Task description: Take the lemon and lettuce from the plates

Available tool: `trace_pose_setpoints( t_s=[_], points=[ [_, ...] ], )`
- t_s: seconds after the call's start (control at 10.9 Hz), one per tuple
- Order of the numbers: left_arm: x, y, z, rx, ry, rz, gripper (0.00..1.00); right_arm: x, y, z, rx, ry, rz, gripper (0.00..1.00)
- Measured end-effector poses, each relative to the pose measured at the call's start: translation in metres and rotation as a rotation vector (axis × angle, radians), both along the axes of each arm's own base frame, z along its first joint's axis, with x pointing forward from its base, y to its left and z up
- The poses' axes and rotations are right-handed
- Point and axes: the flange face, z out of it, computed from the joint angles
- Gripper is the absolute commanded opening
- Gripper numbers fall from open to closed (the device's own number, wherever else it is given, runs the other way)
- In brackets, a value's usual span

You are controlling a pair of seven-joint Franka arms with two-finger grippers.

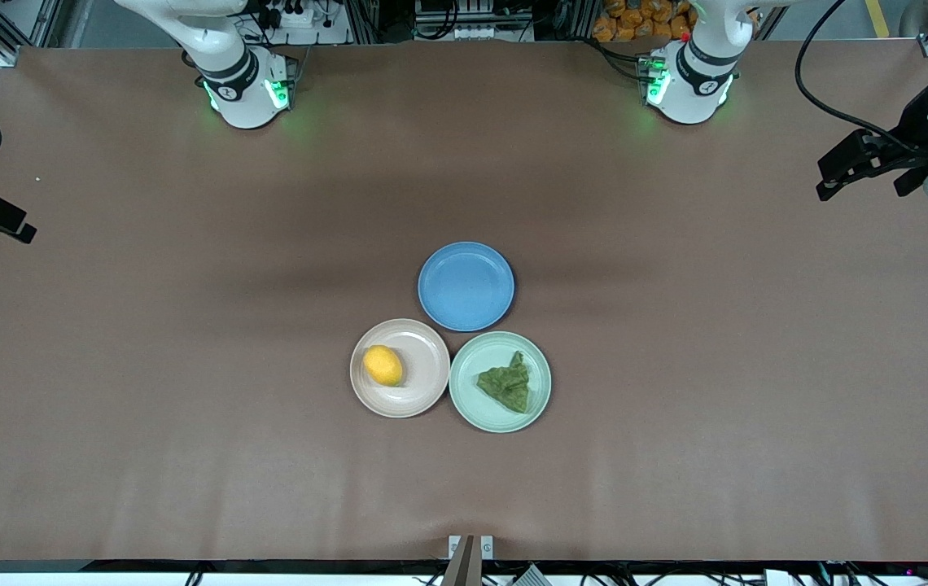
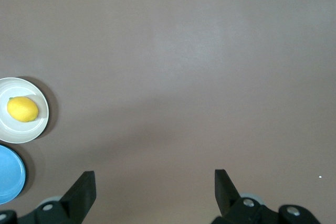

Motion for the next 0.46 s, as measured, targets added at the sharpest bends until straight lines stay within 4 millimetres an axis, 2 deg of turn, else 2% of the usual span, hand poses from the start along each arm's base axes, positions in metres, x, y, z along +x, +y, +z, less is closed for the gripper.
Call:
trace_pose_setpoints(
  t_s=[0.18,0.46],
  points=[
    [0.002,-0.006,-0.006,0.0,0.012,-0.012,1.0,0.0,0.0,0.0,0.0,0.0,0.0,1.0],
    [0.014,-0.027,-0.028,-0.001,0.041,-0.05,1.0,0.0,0.0,0.0,0.001,0.001,0.0,1.0]
  ],
)
